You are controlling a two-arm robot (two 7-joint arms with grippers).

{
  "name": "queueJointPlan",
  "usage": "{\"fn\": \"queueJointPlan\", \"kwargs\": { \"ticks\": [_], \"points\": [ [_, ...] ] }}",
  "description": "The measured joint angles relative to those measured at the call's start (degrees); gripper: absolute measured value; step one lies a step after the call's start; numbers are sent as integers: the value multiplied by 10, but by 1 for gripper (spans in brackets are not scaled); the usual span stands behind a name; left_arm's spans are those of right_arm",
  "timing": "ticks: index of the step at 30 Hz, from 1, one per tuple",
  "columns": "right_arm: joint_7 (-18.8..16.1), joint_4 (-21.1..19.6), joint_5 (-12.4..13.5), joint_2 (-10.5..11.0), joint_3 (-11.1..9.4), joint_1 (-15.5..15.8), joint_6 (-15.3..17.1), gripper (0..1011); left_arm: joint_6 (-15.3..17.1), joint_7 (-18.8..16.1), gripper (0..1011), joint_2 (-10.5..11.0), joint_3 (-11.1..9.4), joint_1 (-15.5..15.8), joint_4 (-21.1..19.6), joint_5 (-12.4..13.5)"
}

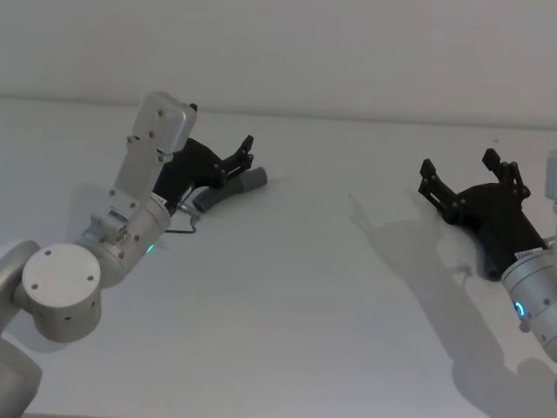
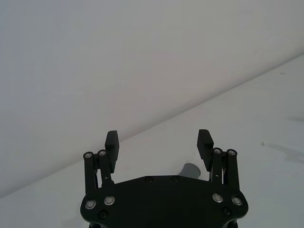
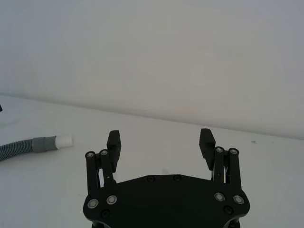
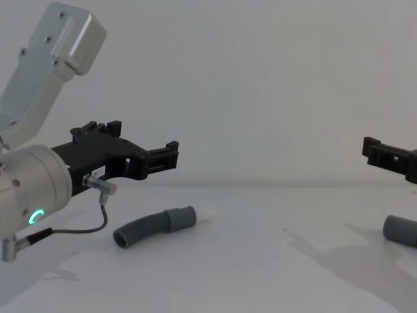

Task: Use both hands to pick up one end of the pipe from the table, align the ends, and insert them.

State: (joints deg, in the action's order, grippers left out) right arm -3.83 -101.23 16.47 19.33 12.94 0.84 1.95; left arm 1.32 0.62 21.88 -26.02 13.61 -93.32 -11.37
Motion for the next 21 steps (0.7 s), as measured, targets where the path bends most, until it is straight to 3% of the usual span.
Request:
{"fn": "queueJointPlan", "kwargs": {
  "ticks": [10, 16, 21],
  "points": [
    [0, 0, 0, 0, 0, 0, 0, 1002, 66, 5, 1001, 2, -5, 7, -16, 2],
    [0, 0, 0, 0, 0, 0, 0, 1002, 130, 24, 1001, 12, -13, 25, -24, 6],
    [0, 0, 0, 0, 0, 0, 0, 1002, 159, 42, 1001, 20, -15, 40, -24, 6]
  ]
}}
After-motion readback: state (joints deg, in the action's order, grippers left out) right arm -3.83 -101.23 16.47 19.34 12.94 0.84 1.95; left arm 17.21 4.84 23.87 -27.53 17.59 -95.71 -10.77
